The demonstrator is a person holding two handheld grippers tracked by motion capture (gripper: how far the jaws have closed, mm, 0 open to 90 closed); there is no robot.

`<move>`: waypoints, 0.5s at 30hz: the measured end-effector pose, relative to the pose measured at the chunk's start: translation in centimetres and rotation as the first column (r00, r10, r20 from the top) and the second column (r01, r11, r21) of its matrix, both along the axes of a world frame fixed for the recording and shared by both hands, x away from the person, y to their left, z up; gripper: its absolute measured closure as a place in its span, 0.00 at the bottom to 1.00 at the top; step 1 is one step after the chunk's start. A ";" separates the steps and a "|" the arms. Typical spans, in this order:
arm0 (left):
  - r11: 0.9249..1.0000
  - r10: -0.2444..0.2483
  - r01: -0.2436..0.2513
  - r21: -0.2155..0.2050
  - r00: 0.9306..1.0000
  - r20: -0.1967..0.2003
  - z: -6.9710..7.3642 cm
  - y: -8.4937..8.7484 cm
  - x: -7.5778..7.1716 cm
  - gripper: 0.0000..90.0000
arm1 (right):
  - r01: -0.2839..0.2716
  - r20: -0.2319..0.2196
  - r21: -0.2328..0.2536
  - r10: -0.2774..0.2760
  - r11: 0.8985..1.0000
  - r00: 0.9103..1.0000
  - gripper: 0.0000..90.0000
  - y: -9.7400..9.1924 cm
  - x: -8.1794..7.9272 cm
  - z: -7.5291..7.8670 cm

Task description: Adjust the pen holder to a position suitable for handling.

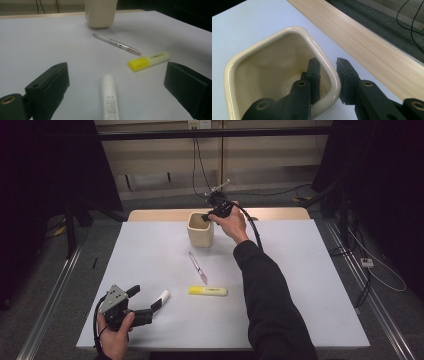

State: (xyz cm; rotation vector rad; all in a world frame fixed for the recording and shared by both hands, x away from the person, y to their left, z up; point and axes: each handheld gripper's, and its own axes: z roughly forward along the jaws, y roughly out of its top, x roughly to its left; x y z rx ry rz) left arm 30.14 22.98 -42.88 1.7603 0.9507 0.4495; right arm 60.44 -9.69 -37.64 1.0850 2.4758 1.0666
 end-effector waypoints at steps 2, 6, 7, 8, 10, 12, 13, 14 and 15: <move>1.000 0.000 0.000 -0.001 1.000 -0.001 0.0 0.0 0.0 0.07 | -0.006 0.004 0.010 0.006 1.000 1.000 0.82 0.0 -0.5 0.4; 1.000 -0.004 0.004 0.006 1.000 0.004 0.0 -0.1 -0.1 0.07 | -0.012 0.008 0.032 0.012 0.999 1.000 0.83 -0.4 -1.4 1.0; 1.000 -0.005 0.005 0.007 1.000 0.004 0.0 -0.1 -0.1 0.07 | -0.013 0.013 0.036 0.012 0.999 1.000 0.83 -0.6 -1.6 1.1; 1.000 -0.005 0.005 0.007 1.000 0.003 0.0 -0.1 -0.1 0.07 | -0.013 0.013 0.036 0.012 0.999 1.000 0.83 -0.6 -1.6 1.1; 1.000 -0.001 0.001 0.005 1.000 0.000 0.0 -0.2 -0.1 0.07 | -0.013 0.016 0.043 0.012 0.999 1.000 0.84 -1.1 -2.0 1.2; 1.000 0.002 -0.002 0.001 1.000 0.000 -0.1 -0.2 -0.1 0.07 | -0.013 0.019 0.043 0.012 0.999 1.000 0.84 -1.6 -2.4 1.3; 1.000 0.000 0.000 0.006 1.000 0.001 -0.1 -0.2 -0.1 0.07 | -0.010 0.021 0.044 0.009 0.999 1.000 0.84 -2.2 -2.9 1.4; 1.000 -0.002 0.002 0.010 1.000 0.001 0.0 -0.2 -0.2 0.07 | -0.010 0.021 0.044 0.009 0.999 1.000 0.84 -2.2 -2.9 1.4; 1.000 -0.003 0.003 0.011 1.000 0.002 0.0 -0.2 -0.2 0.07 | -0.009 0.021 0.046 0.008 0.999 1.000 0.85 -2.6 -3.1 1.5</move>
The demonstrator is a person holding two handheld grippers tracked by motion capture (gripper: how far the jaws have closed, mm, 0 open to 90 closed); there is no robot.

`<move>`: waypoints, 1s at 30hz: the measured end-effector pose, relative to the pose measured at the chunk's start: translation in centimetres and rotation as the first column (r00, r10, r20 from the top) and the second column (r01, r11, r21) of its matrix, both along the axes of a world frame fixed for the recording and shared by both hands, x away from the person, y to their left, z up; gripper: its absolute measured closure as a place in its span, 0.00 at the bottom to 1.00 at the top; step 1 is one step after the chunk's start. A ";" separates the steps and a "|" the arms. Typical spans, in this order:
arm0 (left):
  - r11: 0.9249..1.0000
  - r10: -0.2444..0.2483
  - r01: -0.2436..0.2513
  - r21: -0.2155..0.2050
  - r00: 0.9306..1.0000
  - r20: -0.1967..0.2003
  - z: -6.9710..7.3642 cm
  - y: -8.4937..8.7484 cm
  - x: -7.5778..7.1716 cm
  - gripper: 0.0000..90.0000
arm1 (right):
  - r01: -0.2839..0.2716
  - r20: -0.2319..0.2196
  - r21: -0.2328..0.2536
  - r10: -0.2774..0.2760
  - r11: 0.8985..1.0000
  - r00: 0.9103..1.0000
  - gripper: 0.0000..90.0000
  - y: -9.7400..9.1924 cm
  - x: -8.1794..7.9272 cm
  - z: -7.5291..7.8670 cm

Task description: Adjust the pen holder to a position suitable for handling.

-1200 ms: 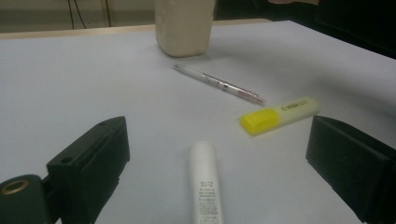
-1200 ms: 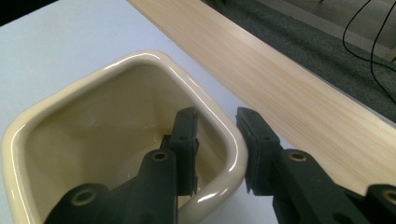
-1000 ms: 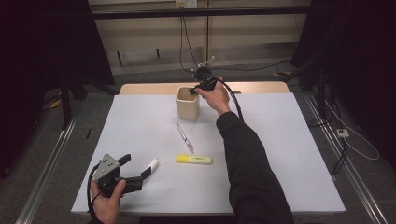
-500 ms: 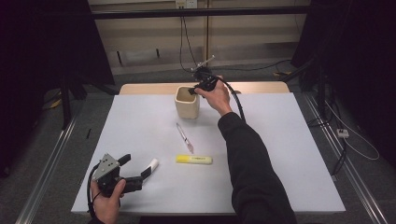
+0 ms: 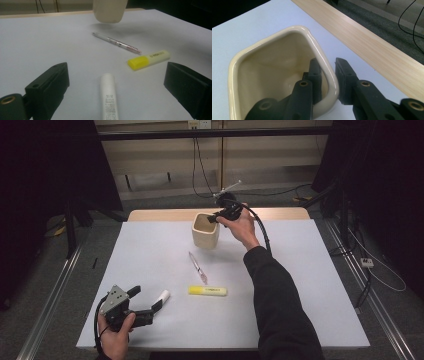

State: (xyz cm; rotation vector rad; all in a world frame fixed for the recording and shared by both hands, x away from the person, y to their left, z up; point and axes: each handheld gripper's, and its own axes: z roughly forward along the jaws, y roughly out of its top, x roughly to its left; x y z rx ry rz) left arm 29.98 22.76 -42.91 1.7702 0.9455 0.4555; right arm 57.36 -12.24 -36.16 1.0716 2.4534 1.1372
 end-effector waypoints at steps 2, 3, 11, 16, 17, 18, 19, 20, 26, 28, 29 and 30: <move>1.000 -0.003 0.003 0.005 1.000 0.003 0.0 0.0 0.0 0.07 | 0.006 -0.001 0.018 -0.006 1.000 1.000 0.86 -1.0 -0.7 0.0; 1.000 -0.003 0.003 0.006 1.000 0.004 0.0 -0.1 0.0 0.07 | 0.006 -0.001 0.018 -0.006 1.000 1.000 0.86 -1.0 -0.7 0.0; 1.000 0.003 -0.003 0.006 1.000 0.006 0.0 -0.3 0.0 0.07 | -0.009 -0.024 0.052 0.010 0.999 1.000 0.86 -3.6 -2.6 -0.8; 1.000 0.002 -0.002 0.015 1.000 0.006 -0.1 -0.2 0.1 0.07 | -0.048 -0.066 0.043 0.051 0.998 0.997 0.86 -4.5 -3.0 -1.2; 1.000 0.001 -0.002 0.015 1.000 0.005 -0.1 -0.3 0.1 0.07 | -0.060 -0.072 0.034 0.062 0.998 0.995 0.86 -4.5 -3.0 -1.3; 1.000 0.001 -0.002 0.015 1.000 0.005 -0.1 -0.3 0.1 0.07 | -0.068 -0.078 0.028 0.070 0.997 0.994 0.86 -4.5 -3.1 -1.4; 1.000 0.000 0.000 0.015 1.000 0.003 -0.1 -0.3 0.1 0.07 | -0.068 -0.078 0.028 0.070 0.997 0.994 0.86 -4.5 -3.1 -1.4; 1.000 -0.001 0.001 0.016 1.000 0.002 -0.1 -0.3 0.1 0.07 | -0.078 -0.081 0.021 0.080 0.997 0.994 0.86 -4.4 -3.1 -1.6; 1.000 -0.005 0.005 0.004 1.000 0.002 -0.2 -0.5 0.1 0.07 | -0.111 -0.072 0.011 0.112 0.994 0.991 0.85 -3.5 -2.9 -2.1; 1.000 -0.011 0.011 0.018 1.000 0.002 -0.1 -0.5 0.2 0.07 | -0.099 -0.059 -0.011 0.098 0.995 0.993 0.86 -3.4 -2.9 -2.1; 1.000 -0.013 0.013 0.019 1.000 0.002 -0.1 -0.5 0.2 0.07 | -0.096 -0.060 -0.007 0.096 0.995 0.994 0.86 -3.5 -2.9 -2.2; 1.000 -0.015 0.015 0.020 1.000 0.002 -0.1 -0.5 0.2 0.07 | -0.096 -0.060 -0.007 0.096 0.995 0.994 0.86 -3.5 -2.9 -2.2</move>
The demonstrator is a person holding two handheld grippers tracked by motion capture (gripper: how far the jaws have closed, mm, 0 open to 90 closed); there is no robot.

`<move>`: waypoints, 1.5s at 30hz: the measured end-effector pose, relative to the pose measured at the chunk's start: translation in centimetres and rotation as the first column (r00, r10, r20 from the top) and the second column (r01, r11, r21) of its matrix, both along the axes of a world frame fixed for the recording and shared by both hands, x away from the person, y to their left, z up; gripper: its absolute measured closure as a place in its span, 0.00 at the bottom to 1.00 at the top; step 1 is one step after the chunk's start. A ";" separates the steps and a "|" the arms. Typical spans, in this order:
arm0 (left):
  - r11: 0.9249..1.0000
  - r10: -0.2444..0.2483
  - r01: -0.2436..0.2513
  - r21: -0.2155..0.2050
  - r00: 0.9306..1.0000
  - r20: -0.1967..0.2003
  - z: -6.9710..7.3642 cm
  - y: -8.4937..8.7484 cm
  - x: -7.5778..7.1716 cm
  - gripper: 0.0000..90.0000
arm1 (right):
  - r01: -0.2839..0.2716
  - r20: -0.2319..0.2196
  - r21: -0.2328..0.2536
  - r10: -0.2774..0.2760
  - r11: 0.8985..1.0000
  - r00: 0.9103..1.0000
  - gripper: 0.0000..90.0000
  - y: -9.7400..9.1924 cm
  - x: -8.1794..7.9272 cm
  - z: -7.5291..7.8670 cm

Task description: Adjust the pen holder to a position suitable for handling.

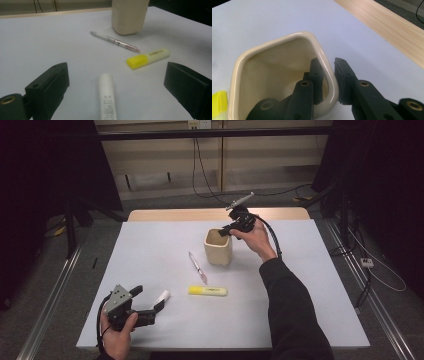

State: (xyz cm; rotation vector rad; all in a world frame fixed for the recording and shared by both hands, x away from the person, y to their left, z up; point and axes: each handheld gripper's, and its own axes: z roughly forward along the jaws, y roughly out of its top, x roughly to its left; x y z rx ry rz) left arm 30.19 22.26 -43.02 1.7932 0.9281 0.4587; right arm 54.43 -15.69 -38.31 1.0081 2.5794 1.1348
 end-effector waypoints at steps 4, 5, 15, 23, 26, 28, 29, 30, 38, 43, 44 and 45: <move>1.000 -0.005 0.005 0.001 1.000 -0.004 0.0 -0.1 0.1 0.07 | 0.026 0.013 -0.025 -0.026 0.999 1.000 0.84 -0.3 -0.4 -0.3; 1.000 -0.005 0.005 0.001 1.000 -0.004 0.0 -0.1 0.1 0.07 | 0.026 0.013 -0.025 -0.026 0.999 1.000 0.84 -0.3 -0.4 -0.3; 1.000 -0.011 0.011 0.007 1.000 0.001 0.0 -0.3 0.0 0.07 | 0.186 0.044 -0.046 -0.184 0.982 0.982 0.61 -0.4 -2.5 0.2; 1.000 -0.014 0.014 0.013 1.000 0.006 0.1 -0.3 -0.1 0.07 | 0.304 0.028 -0.074 -0.302 0.950 0.953 0.69 1.0 -3.7 -0.6; 1.000 -0.014 0.014 0.012 1.000 0.005 0.1 -0.3 0.0 0.07 | 0.345 0.038 -0.075 -0.343 0.936 0.939 0.77 1.1 -3.5 -0.4; 1.000 -0.014 0.014 0.011 1.000 0.004 0.1 -0.3 0.0 0.07 | 0.347 0.037 -0.075 -0.345 0.935 0.938 0.79 1.0 -3.4 -0.3; 1.000 -0.011 0.011 0.007 1.000 0.002 0.1 -0.3 0.0 0.07 | 0.333 0.028 -0.079 -0.332 0.940 0.943 0.79 1.1 -3.2 -0.2; 1.000 -0.011 0.011 0.007 1.000 0.002 0.1 -0.3 0.0 0.07 | 0.333 0.028 -0.079 -0.332 0.940 0.943 0.79 1.1 -3.2 -0.2; 1.000 -0.011 0.011 0.013 1.000 0.002 0.0 -0.3 0.0 0.07 | 0.212 0.035 -0.055 -0.210 0.976 0.977 0.79 0.0 -2.1 -0.4; 1.000 -0.009 0.009 0.013 1.000 -0.001 0.0 -0.3 0.1 0.07 | 0.132 0.050 -0.043 -0.129 0.990 0.990 0.79 -0.3 -1.6 -0.5; 1.000 -0.009 0.009 0.017 1.000 -0.001 0.0 -0.3 0.1 0.07 | 0.114 0.059 -0.046 -0.111 0.992 0.992 0.79 -0.2 -1.5 -0.5; 1.000 -0.007 0.007 0.010 1.000 -0.003 -0.1 -0.3 0.1 0.07 | 0.101 0.063 -0.052 -0.097 0.994 0.993 0.79 -0.1 -1.4 -0.5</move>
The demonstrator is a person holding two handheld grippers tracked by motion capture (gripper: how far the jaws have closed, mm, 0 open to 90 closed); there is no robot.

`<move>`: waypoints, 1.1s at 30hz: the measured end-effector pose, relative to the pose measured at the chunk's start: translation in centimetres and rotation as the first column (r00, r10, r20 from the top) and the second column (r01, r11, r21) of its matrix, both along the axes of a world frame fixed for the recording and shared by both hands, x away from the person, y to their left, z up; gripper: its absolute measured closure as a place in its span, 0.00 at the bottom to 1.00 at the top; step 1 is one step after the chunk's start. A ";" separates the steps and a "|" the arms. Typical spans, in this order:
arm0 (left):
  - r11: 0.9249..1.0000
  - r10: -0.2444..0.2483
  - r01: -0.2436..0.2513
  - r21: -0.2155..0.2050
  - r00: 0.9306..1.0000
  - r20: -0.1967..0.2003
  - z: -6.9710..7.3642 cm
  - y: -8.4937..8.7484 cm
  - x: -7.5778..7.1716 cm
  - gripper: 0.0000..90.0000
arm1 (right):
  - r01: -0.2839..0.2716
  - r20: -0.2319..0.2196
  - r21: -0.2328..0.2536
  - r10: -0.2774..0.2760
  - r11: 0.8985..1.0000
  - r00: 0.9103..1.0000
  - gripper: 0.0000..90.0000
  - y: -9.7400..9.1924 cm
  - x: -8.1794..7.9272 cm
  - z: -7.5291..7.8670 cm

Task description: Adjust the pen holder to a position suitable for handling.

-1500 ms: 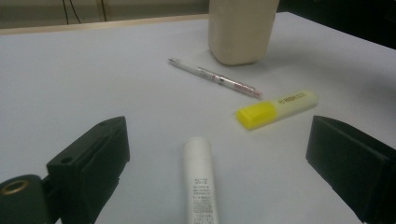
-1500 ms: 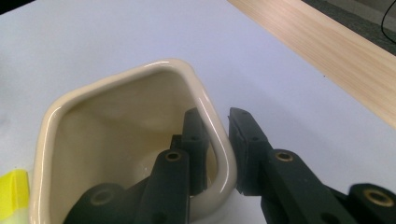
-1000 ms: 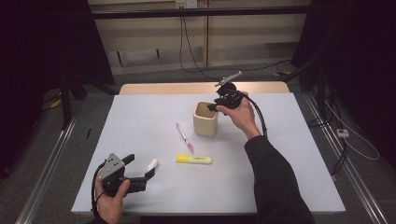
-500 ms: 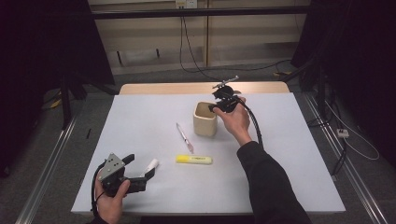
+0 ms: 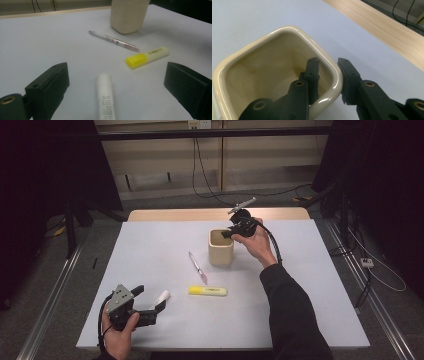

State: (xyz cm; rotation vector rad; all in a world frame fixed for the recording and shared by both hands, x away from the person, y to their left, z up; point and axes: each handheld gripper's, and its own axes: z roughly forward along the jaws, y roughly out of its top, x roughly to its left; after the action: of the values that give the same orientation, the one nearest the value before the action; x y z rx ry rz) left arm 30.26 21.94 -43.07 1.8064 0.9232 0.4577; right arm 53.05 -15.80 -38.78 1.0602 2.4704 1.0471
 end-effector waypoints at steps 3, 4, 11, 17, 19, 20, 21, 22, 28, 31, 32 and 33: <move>1.000 -0.007 0.007 0.008 1.000 0.000 0.0 -0.1 0.1 0.07 | 0.003 -0.002 0.018 -0.003 1.000 1.000 0.79 -0.1 0.1 -0.1; 1.000 -0.011 0.011 0.010 1.000 -0.001 0.0 -0.2 0.1 0.07 | 0.003 -0.002 0.018 -0.003 1.000 1.000 0.79 -0.1 0.1 -0.1; 1.000 -0.007 0.007 -0.003 1.000 -0.014 -0.1 0.2 0.2 0.07 | 0.074 -0.011 0.017 -0.073 0.997 0.997 0.79 0.2 -0.4 -0.1; 1.000 -0.012 0.012 0.003 1.000 -0.003 0.0 0.1 0.2 0.07 | 0.084 -0.015 0.016 -0.084 0.996 0.996 0.78 0.2 -0.5 -0.1; 1.000 -0.008 0.008 0.000 1.000 -0.007 0.0 0.0 0.3 0.07 | 0.082 -0.012 0.041 -0.081 0.996 0.997 0.73 -0.1 -0.6 -0.2; 1.000 -0.007 0.007 0.001 1.000 -0.008 0.0 0.1 0.4 0.07 | 0.083 -0.017 0.055 -0.082 0.995 0.996 0.68 -0.2 -0.8 -0.2; 1.000 -0.006 0.006 0.000 1.000 -0.008 0.0 0.1 0.4 0.07 | 0.085 -0.014 0.060 -0.084 0.995 0.996 0.61 -0.3 -0.9 -0.2; 1.000 -0.005 0.005 0.001 1.000 -0.008 -0.1 0.1 0.4 0.07 | 0.085 -0.014 0.060 -0.084 0.995 0.996 0.61 -0.3 -0.9 -0.2; 1.000 -0.010 0.010 0.009 1.000 -0.001 0.0 -0.1 0.3 0.07 | 0.114 0.017 0.127 -0.117 0.985 0.993 0.42 -1.2 -2.0 0.1; 1.000 -0.010 0.010 0.012 1.000 -0.001 0.1 -0.1 0.2 0.07 | 0.120 0.041 0.167 -0.129 0.979 0.991 0.36 -1.7 -2.6 0.7; 1.000 -0.007 0.007 0.009 1.000 -0.001 0.1 -0.1 0.2 0.07 | 0.121 0.041 0.164 -0.129 0.979 0.991 0.33 -1.8 -2.9 1.0; 1.000 -0.003 0.003 0.007 1.000 0.000 0.0 0.0 0.2 0.07 | 0.113 0.045 0.166 -0.122 0.980 0.992 0.28 -1.9 -3.1 1.3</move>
State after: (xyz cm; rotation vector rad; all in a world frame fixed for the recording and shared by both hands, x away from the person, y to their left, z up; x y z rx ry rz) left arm 30.48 21.89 -43.03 1.8143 0.9196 0.4595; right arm 49.94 -17.74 -37.45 1.1929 2.2804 1.2404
